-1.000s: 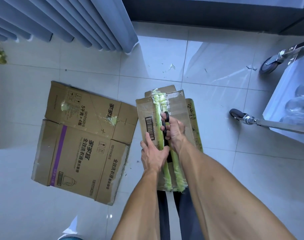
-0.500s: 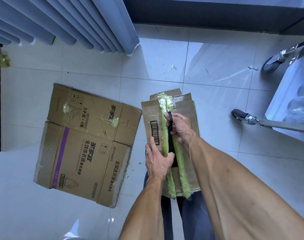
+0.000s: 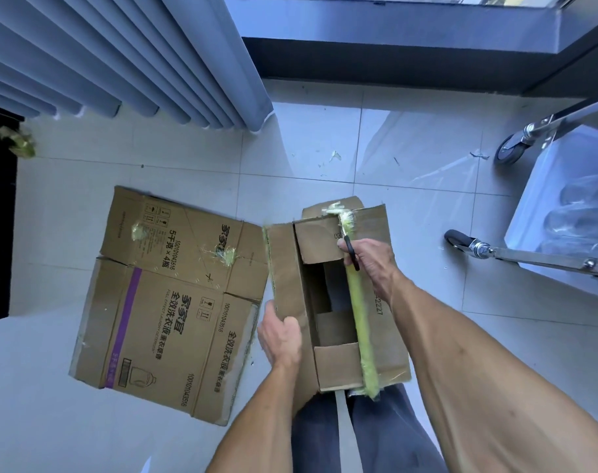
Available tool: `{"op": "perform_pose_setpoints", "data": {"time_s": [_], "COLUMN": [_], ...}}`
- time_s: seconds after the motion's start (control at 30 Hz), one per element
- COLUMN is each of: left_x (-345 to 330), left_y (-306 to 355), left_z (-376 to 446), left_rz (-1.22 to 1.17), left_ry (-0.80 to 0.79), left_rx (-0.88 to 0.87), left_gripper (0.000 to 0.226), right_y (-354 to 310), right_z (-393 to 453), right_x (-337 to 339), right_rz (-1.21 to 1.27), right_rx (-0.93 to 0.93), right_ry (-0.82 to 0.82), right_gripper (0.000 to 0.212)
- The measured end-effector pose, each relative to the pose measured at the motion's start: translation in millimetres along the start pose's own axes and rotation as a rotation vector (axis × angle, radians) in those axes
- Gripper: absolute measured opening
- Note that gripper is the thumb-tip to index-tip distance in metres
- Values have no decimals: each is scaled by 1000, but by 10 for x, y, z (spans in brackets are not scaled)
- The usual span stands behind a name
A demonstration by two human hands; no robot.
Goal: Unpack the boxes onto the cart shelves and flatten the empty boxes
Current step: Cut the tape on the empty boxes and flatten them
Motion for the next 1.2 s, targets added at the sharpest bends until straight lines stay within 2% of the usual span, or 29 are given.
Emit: {"op": "perform_pose_setpoints", "data": {"time_s": [0.07, 0.13, 0.2, 0.27, 0.3, 0.33, 0.37, 0.43, 0.5, 0.6, 0.7, 0.77, 0.9, 1.0, 1.1, 1.2], "left_x": [141, 222, 165, -42, -137, -184, -184, -106, -89, -139, -180, -104, 72, 234, 204, -11], "left_y": [-11, 115, 340, 600, 706, 792, 844, 808, 760, 808, 740, 756, 1076, 1237, 1256, 1013], "left_z": [91, 178, 224, 201, 197, 228, 295, 446, 523, 569, 578, 563, 437, 277, -84, -491], "left_rz": [109, 342, 624, 797, 791, 744, 637, 366, 298, 360, 289, 185, 15, -85, -31, 121], "left_ry": [67, 100, 113, 63, 28, 12, 17, 40, 34, -7, -8, 62, 153, 178, 41, -135], "left_rx": [27, -68, -302, -555, -606, -582, -485, -155, 10, -29, -12, -29, -177, -226, -374, -397], "left_gripper": [77, 98, 116, 120, 116, 109, 101, 89, 78, 62, 44, 46, 47, 36, 18, 33], "right_y": [-17, -18, 8, 33, 64, 112, 168, 254, 347, 516, 599, 591, 411, 99, -266, -426], "right_z": [-59, -131, -158, -179, -202, -224, -243, -293, -296, -253, -258, -291, -382, -431, -507, -544], "right_x": [-63, -166, -190, -114, -102, -144, -225, -386, -444, -411, -388, -409, -379, -291, -236, -248], "right_rz": [-44, -133, -196, -213, -190, -147, -100, -71, -108, -123, -161, -183, -162, -53, 108, 160], "right_rx": [-20, -48, -32, 19, 25, 14, -1, -14, -18, -74, -99, -85, -48, 10, 56, 52], "right_ry": [-67, -136, -81, 106, 166, 164, 117, 4, -16, 78, 125, 116, 133, 189, 210, 204], "right_gripper": [49, 61, 55, 44, 40, 39, 40, 42, 39, 42, 46, 45, 42, 38, 38, 45]}}
Point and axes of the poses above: each hand's wrist, its own z-axis towards the middle knuckle, its own x-axis out of the back of the hand, y = z × x, the point moved 9 cm from there along z, towards the middle knuckle, and after that the axes turned 9 degrees about y, right-handed, at the moved point
